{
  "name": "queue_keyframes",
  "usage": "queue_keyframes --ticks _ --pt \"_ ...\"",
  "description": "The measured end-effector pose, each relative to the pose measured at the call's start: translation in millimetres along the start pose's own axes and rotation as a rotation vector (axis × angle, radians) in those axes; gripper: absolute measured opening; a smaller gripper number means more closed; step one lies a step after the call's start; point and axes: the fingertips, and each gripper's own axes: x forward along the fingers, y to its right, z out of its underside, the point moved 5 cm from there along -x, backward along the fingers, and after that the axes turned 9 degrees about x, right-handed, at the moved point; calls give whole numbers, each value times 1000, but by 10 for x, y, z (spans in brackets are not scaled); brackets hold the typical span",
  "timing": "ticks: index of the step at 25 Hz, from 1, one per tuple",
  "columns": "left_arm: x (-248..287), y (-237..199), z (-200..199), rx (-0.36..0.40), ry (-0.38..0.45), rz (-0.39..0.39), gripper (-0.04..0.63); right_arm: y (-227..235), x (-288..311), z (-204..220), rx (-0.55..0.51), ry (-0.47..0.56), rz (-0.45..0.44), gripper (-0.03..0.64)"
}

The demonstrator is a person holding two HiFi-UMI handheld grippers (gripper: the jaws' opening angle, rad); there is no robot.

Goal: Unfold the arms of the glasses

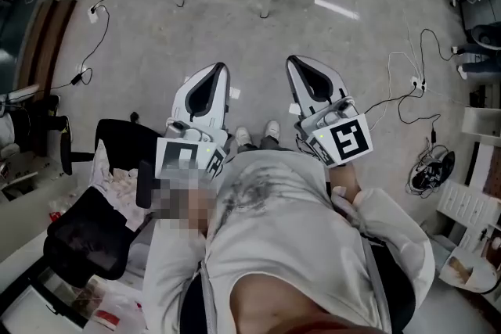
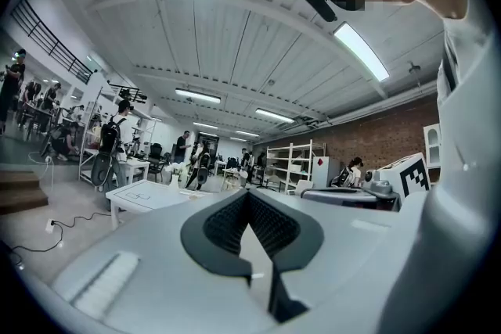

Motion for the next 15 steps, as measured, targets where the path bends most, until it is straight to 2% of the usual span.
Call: queue_keyframes --ticks 11,15 --pt "298 386 -90 50 13 15 6 385 -286 -42 -5 27 10 15" --pt "413 490 -97 79 -5 -7 6 550 -306 -50 1 31 -10 15"
